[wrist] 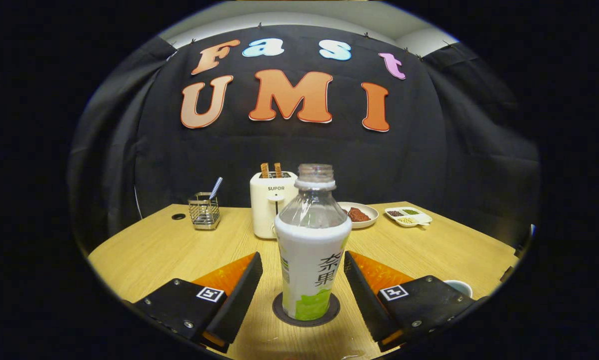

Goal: Take the bottle from table, then pour the juice into the cup, finally place the bottle on the coaster

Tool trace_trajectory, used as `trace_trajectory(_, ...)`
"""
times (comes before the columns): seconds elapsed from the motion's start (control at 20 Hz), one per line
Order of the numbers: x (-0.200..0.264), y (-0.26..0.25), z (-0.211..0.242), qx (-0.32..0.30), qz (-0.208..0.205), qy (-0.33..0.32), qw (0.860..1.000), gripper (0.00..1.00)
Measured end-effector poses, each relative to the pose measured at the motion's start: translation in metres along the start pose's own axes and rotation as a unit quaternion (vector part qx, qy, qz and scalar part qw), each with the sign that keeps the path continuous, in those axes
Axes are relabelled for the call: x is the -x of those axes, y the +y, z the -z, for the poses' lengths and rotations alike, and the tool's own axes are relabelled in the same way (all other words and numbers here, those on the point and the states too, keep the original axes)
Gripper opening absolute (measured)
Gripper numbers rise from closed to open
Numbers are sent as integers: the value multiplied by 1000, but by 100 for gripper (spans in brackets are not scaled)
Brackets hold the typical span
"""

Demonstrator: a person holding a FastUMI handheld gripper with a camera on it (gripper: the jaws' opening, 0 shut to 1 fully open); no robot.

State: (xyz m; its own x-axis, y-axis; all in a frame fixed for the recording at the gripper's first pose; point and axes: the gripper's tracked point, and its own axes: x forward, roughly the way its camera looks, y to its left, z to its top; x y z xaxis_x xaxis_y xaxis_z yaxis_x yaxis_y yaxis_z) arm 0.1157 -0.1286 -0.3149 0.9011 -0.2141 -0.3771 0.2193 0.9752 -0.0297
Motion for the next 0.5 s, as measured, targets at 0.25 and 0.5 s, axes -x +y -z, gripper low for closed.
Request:
trace_trajectory(0.25,41,3,-51,10,4,-37,999,97)
trace_trajectory(0.5,98,33,-109,21,-18,-84,996,97)
